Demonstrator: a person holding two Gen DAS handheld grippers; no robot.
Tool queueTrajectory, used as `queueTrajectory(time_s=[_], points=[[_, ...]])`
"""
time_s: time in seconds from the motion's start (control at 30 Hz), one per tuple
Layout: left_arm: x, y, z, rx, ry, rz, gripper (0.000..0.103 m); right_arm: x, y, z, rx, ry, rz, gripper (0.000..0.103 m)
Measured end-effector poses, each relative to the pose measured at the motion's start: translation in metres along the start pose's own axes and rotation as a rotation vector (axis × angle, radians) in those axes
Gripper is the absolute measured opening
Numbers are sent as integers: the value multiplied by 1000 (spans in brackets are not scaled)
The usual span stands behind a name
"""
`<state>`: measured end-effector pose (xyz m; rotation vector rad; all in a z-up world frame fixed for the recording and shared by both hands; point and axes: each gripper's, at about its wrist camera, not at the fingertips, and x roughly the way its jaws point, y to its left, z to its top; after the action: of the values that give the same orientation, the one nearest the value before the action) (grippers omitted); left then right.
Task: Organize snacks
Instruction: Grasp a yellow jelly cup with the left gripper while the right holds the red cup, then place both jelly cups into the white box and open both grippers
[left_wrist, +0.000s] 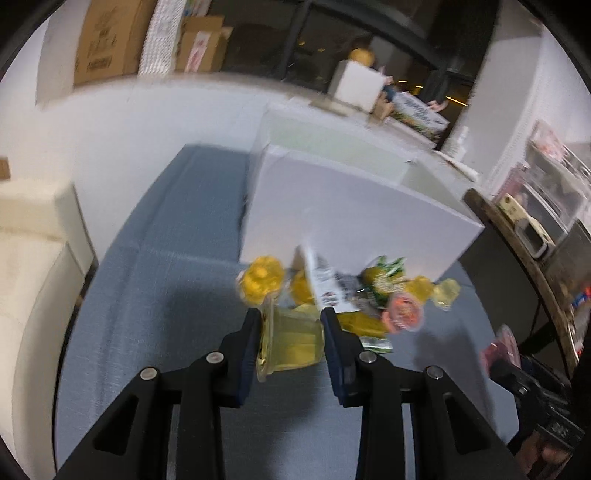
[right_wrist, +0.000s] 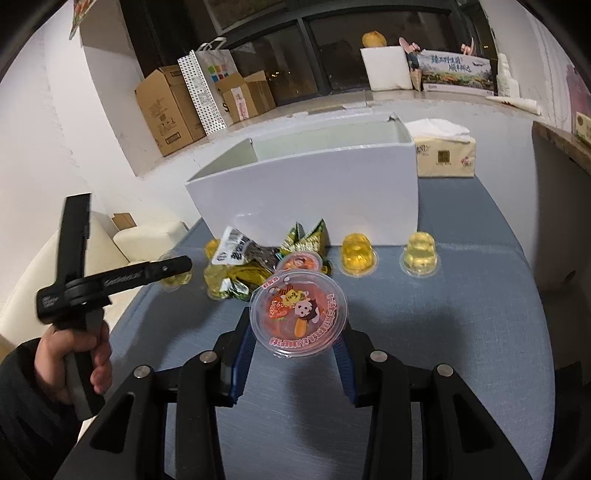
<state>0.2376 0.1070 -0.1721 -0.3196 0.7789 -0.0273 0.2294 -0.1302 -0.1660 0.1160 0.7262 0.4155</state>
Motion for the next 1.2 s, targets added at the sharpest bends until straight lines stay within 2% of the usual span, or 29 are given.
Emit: queueTrajectory(time_s=[0.23,0.43,0.6,0.7,0.9,0.93,0.97,1.0,1.03,1.07,1.1,1.2], points=[[-23,-45,45,124,-78,-32,36,-6,1,27,-19,-40,-6,43],[-19,-72,103,183,-135,-42,36,-8,-7,84,-30,-93,-23,43],[6,-81,143,218,-129,-19,36,11,-14,134,-42,-108,-35,43],[30,-78,159,224,-104,6,36,35,-21,158,-40,-84,-42,43],[73,-65,163,249,-46,86,37,82,-43,182,29,-14,-39,44],[77,-62,162,247,-32,91,43,90,-45,185,31,6,-47,48],[81,-59,161,239,-20,96,61,95,-46,186,33,19,-57,55],[84,-55,159,228,-11,95,74,96,-47,187,35,13,-69,79],[84,-51,157,218,-16,89,97,95,-48,187,40,-2,-74,92],[81,-49,155,211,-36,84,101,93,-50,187,54,-25,-64,92],[77,-46,152,206,-57,83,101,92,-52,187,65,-27,-58,92],[75,-43,146,209,-34,82,101,91,-55,181,81,-23,-68,92]])
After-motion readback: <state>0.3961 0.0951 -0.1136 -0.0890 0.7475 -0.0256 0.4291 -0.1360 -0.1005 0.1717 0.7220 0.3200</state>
